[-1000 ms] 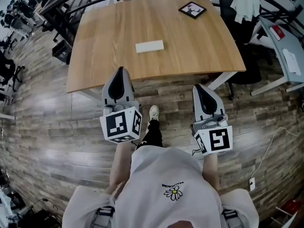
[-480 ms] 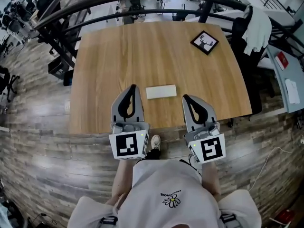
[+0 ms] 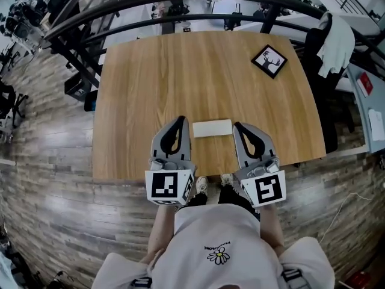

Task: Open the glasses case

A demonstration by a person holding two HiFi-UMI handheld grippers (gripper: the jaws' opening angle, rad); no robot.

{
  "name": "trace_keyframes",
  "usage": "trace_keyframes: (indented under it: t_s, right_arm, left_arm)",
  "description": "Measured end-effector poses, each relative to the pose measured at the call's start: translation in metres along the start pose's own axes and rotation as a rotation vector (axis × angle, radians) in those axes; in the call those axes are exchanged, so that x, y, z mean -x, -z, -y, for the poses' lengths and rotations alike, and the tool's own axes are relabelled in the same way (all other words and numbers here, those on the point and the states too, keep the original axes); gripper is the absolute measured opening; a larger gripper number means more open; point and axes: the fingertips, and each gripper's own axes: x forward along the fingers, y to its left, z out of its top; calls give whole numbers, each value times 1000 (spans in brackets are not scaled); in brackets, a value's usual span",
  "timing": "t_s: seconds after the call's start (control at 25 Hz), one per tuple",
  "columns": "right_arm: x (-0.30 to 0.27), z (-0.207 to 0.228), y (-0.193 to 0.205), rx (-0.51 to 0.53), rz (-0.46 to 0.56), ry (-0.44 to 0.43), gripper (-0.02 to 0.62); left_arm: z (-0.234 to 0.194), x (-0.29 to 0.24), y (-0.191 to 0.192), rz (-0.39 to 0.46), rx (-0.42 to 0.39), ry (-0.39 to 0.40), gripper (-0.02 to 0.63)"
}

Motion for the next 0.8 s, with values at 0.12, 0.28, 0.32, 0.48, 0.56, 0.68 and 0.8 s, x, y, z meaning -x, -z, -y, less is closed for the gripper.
trace_keyframes:
  t_s: [0.12,0.28,0.32,0.48,0.56,0.68,0.8]
  right_arm:
    - [-10,14,-3,23,22,-14,6]
    - [-16,21,-5,17,51,-59,6]
    - [-19,21,-5,14,55,-77,7]
    - [-28,27,-5,13,67,-123,6]
    - [-31,28,-4,10,68,-142,6]
    - [-35,27,-4,0,63,-174,6]
    - [-40,27,-6,26,73,-210,6]
  left_arm:
    - [-1,-9,-10,33,-12,-27,18]
    - [-2,-13,-15,47,-13,-71,17]
    - [-3,-13,-17,50,-9,-84,18]
    - [-10,-18,-16,47,10,-134,18]
    - [-14,-19,-11,27,30,-156,18]
    - [-23,-20,-4,-4,49,-197,18]
    - [-27,-26,9,-52,83,-193,23]
